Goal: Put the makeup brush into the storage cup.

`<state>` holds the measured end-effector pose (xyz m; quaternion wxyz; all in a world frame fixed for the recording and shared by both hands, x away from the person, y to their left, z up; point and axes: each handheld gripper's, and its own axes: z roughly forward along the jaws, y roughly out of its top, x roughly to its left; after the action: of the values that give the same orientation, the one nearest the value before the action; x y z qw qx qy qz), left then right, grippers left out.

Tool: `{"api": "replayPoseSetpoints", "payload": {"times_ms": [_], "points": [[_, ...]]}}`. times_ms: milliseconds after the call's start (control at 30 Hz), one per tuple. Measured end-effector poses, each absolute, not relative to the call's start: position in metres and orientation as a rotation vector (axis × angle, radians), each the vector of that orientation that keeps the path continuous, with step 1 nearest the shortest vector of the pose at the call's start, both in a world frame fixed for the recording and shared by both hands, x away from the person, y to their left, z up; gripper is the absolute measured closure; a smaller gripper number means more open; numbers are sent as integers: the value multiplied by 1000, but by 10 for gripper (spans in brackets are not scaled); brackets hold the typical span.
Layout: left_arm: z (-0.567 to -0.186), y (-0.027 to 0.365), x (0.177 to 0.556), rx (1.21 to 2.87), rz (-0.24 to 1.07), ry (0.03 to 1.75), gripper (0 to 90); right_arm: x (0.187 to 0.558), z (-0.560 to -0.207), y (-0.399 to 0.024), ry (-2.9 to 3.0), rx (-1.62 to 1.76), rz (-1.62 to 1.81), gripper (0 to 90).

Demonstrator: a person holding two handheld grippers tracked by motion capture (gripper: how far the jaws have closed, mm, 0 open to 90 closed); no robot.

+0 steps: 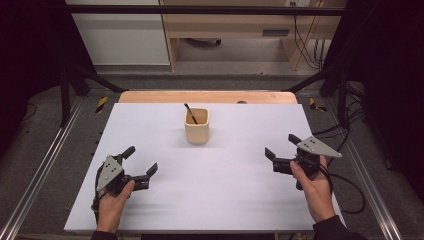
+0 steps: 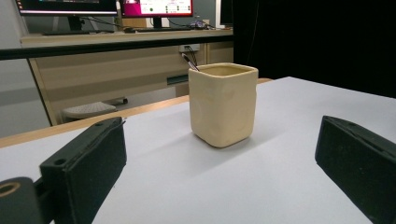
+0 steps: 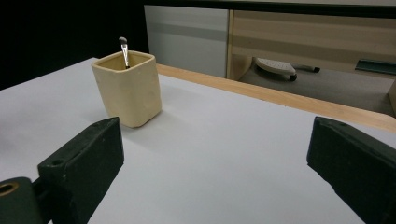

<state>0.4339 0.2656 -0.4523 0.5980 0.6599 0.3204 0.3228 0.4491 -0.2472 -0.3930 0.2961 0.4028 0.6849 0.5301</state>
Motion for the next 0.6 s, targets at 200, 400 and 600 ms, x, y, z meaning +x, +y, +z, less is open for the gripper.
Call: {"api": "replayPoseSetpoints", "payload": {"times_ms": [200, 400, 600], "points": [[-451, 266, 434, 1538, 748, 738, 17, 442, -397, -252, 1792, 1076, 1410, 42], [-451, 265, 433, 1541, 740, 734, 15, 437, -403, -257, 1778, 1076, 1407, 42], [-449, 266, 433, 1555, 737, 734, 12, 430, -408, -262, 1772, 1084, 1395, 39]]}}
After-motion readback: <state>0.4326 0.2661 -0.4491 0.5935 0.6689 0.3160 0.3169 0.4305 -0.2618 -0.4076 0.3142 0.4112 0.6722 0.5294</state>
